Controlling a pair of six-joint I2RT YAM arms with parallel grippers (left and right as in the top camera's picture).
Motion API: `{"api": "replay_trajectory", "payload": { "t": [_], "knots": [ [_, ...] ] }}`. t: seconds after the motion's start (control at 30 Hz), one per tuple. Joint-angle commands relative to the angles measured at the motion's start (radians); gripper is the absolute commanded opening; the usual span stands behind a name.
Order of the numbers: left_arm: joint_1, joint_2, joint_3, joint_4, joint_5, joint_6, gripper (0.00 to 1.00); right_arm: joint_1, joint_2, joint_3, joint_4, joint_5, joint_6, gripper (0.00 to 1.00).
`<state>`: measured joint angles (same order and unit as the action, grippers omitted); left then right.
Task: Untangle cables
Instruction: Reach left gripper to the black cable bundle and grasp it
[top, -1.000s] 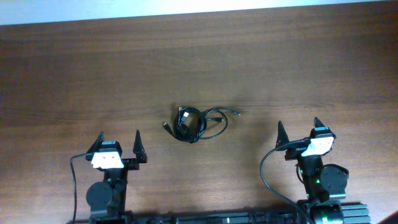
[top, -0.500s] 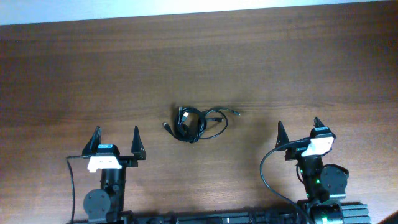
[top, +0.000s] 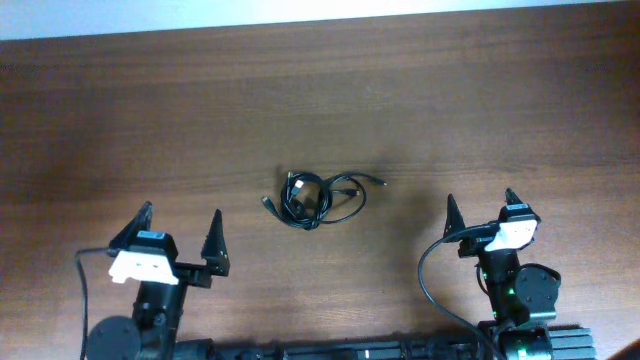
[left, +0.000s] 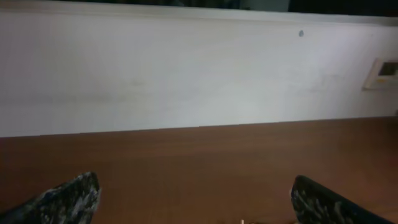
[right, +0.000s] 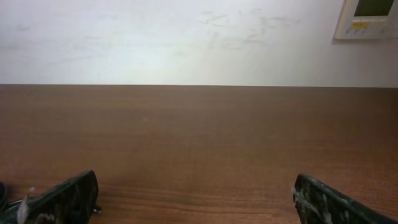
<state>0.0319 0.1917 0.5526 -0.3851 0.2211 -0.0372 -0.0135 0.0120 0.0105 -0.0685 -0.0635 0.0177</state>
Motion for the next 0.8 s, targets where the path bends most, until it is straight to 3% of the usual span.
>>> {"api": "replay_trajectory", "payload": {
  "t": [0.0,0.33,0.5,0.67,0.77],
  "knots": [
    [-0.005,0.090,0.043,0.000,0.095,0.016,0.99,-0.005,-0.008,-0.005,-0.007,0.016,-0.003,0.99],
    [-0.014,0.406,0.195,-0.058,0.292,0.015,0.99,-0.005,-0.008,-0.005,-0.007,0.016,-0.003,0.99],
    [-0.181,0.491,0.203,-0.051,0.287,0.015,0.99,-0.005,-0.008,-0.005,-0.007,0.016,-0.003,0.99],
    [-0.399,0.666,0.232,0.025,0.182,0.015,0.99,-0.005,-0.008,-0.005,-0.007,0.016,-0.003,0.99],
    [-0.535,0.872,0.336,0.025,0.045,0.015,0.99,-0.005,-0.008,-0.005,-0.007,0.016,-0.003,0.99]
  ]
}}
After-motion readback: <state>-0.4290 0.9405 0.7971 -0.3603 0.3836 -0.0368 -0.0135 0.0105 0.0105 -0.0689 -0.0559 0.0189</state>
